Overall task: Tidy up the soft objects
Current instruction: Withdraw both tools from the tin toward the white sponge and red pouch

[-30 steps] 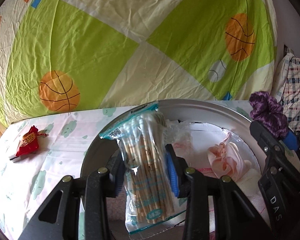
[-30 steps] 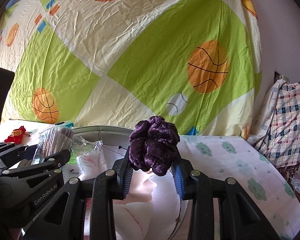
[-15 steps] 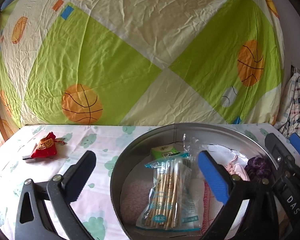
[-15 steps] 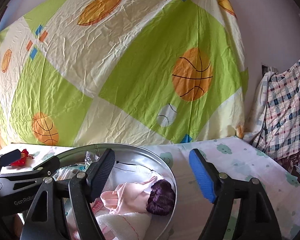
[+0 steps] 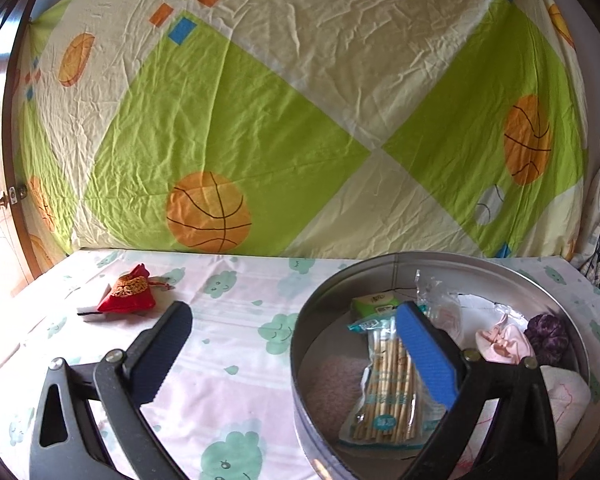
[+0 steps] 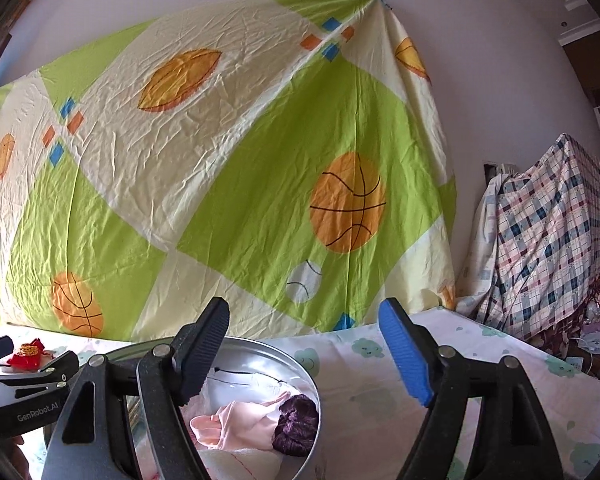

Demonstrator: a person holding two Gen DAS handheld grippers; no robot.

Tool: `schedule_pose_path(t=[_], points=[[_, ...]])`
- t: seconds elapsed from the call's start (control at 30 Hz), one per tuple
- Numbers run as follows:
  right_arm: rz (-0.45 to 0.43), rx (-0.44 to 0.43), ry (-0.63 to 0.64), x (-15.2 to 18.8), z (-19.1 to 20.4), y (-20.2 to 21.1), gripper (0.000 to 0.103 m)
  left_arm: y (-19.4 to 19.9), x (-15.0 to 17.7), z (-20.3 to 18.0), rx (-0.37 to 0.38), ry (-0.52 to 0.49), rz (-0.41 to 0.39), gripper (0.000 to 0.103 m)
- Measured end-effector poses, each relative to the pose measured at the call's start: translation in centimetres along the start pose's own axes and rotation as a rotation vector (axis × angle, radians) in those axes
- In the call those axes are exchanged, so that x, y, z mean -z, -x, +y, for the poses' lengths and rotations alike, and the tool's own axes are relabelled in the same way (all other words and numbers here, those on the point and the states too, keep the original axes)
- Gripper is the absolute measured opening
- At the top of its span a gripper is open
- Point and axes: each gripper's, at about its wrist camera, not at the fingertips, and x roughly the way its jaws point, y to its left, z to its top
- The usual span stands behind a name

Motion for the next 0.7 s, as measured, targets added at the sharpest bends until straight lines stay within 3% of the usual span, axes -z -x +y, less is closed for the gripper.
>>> schedule_pose_path(t=[0.3,0.5,0.7], points=[[-0.052,0.064,-0.071,-0.3,-0.8,1.2,0.079,0.3,0.9,1.4,-0.076,-0.042,-0.032,0.103],[-0.072,0.115,-0.099,-0.3,-1.0,2.0,0.079,0.1,1.5,2.0,-0.074,-0.056,-0.002,0.103],[-0.029,0.111,-0.177,0.2,-0.9,2.4,0.079,0.4,1.7,3.5,-0.069,-0.043,0.012,0.103]])
